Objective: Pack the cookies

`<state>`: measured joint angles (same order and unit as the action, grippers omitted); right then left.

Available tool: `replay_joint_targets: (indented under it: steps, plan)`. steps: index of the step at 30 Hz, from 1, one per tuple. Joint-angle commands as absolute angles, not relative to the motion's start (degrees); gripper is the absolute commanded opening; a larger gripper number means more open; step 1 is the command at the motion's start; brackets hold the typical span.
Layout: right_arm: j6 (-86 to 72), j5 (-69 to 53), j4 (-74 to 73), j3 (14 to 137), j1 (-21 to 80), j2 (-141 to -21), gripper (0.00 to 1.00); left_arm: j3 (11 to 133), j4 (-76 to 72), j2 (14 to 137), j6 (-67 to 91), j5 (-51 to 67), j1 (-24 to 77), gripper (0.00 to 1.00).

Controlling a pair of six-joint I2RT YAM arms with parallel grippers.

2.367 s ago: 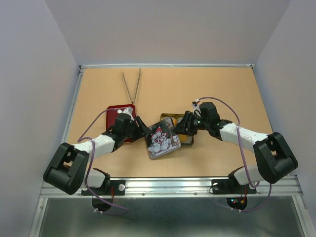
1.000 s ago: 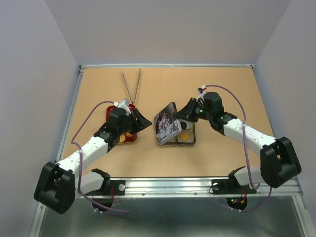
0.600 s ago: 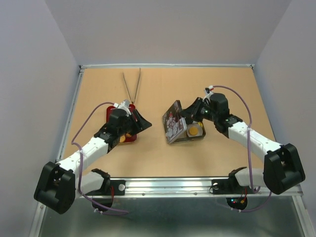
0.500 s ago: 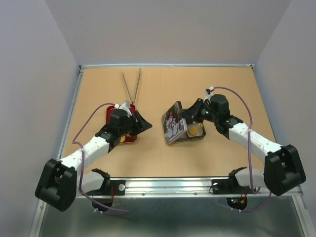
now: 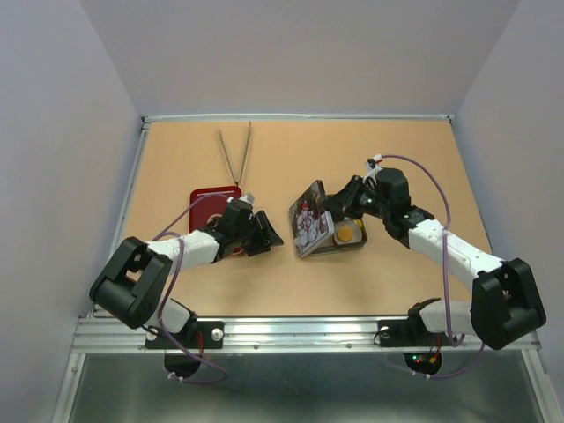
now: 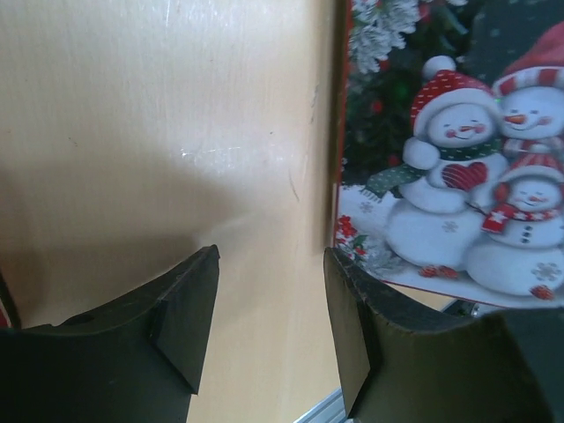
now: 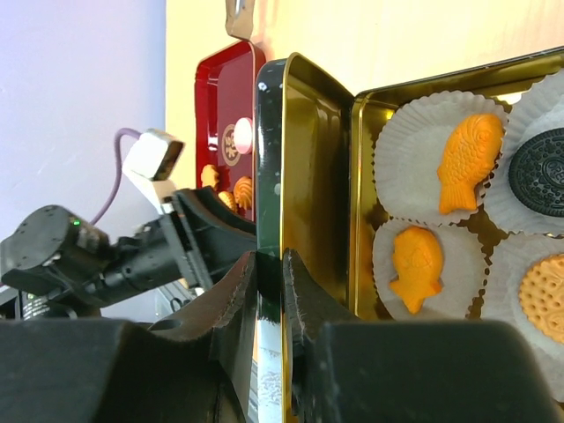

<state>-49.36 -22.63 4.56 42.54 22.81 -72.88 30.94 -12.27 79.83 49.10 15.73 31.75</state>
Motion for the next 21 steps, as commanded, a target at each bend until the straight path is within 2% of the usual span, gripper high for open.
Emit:
replay_joint_targets:
  steps: [1,8,10,11,13,17,19,21]
  plan:
    - [-47.11,-21.01,4.4,43.87,21.89,-73.04,0.0,36.11,-9.06,82.95,49.22,12.66,33.83,0.61]
    - [-46.76,-20.83,4.13,41.66,21.53,-72.51,0.01,41.56,-2.92,90.25,47.65,6.61,36.91,0.54]
    - [-46.76,-20.83,4.04,41.49,21.53,-72.51,0.05,43.76,-0.98,92.35,46.85,5.63,37.53,0.47]
    - [-46.76,-20.83,4.04,41.48,21.53,-72.51,0.1,45.68,-0.1,93.33,46.5,5.28,37.96,0.42]
    - [-46.76,-21.09,4.04,41.48,21.53,-72.42,0.17,47.28,-0.09,95.71,46.32,4.92,38.32,0.36]
    - [-46.67,-20.66,3.69,41.22,21.45,-72.07,0.24,47.55,-2.36,97.29,47.28,5.97,38.76,0.35]
    - [-46.58,-20.57,3.52,40.96,21.45,-72.07,0.34,46.06,-6.14,96.77,48.42,7.73,38.85,0.35]
    - [-46.32,-20.39,3.34,40.7,21.36,-72.07,0.39,45.27,-8.08,96.33,49.13,8.35,38.93,0.35]
